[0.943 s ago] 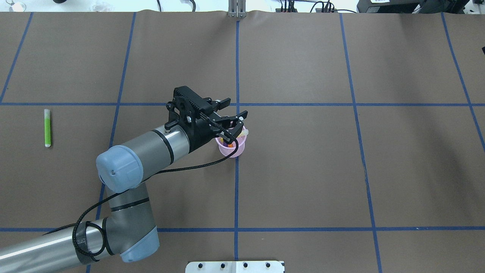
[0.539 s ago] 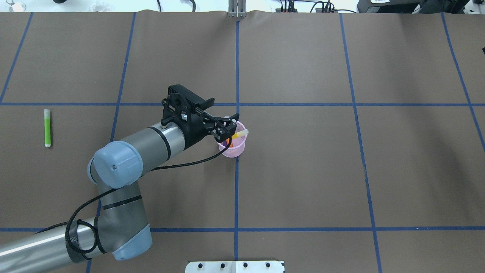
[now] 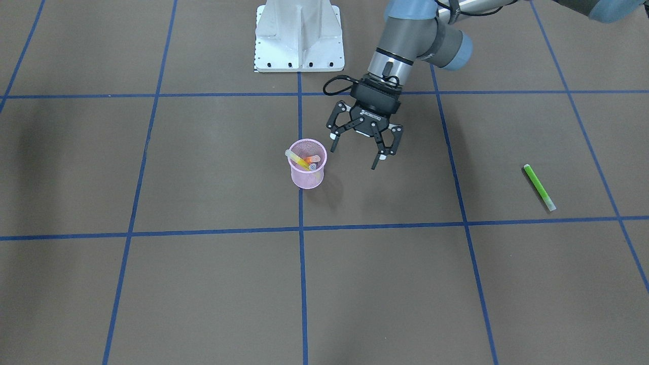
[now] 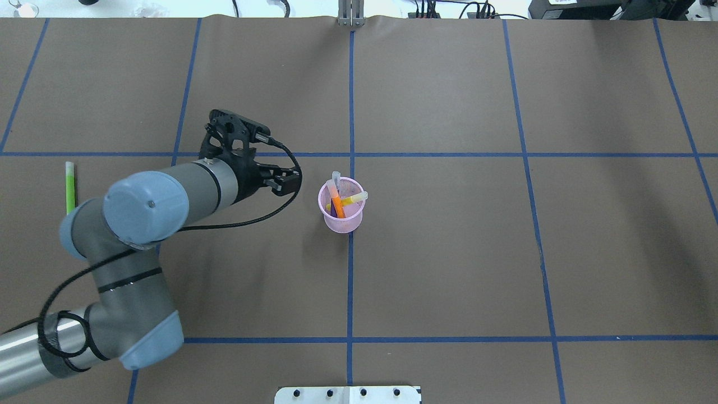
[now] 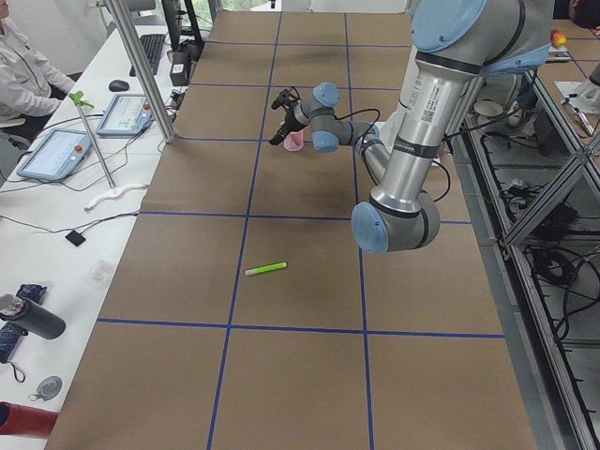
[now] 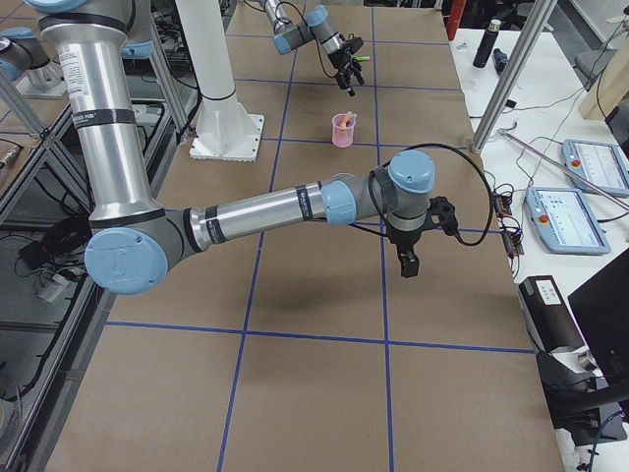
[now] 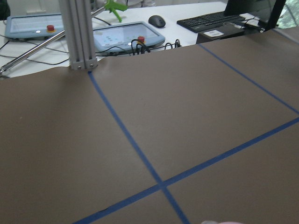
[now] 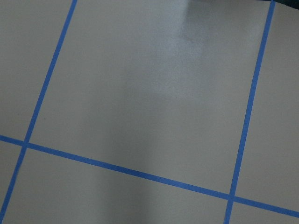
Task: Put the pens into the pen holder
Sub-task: 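Move the left gripper to the green pen and grasp it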
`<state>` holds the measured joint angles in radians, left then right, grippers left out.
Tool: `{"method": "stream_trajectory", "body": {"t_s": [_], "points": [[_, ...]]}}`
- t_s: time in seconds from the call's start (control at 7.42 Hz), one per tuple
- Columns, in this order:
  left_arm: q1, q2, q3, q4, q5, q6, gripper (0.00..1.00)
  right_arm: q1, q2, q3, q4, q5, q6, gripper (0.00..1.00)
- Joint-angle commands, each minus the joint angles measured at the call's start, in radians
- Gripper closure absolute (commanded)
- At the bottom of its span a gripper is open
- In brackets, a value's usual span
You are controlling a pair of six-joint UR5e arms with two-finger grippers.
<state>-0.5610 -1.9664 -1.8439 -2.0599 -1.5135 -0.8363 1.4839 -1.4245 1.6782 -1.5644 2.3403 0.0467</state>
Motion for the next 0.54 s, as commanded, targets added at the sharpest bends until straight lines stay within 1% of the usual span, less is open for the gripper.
{"method": "stream_trajectory", "body": {"t_s": [0.0,0.13,0.27,0.4], "points": [[-0.217,0.078,-0.087,0.267,-0.337,0.041,0.01,0.016,-0.111,-0.003,0.006,-0.056,-0.005,0.00],[-0.258,0.159,-0.145,0.308,-0.402,0.092,0.00,0.018,-0.132,-0.005,0.004,-0.105,-0.046,0.00],[-0.333,0.255,-0.176,0.352,-0.454,0.097,0.00,0.027,-0.145,-0.012,0.001,-0.101,-0.098,0.00],[-0.345,0.359,-0.208,0.345,-0.459,0.088,0.00,0.033,-0.151,-0.015,0.003,-0.099,-0.102,0.00]]}}
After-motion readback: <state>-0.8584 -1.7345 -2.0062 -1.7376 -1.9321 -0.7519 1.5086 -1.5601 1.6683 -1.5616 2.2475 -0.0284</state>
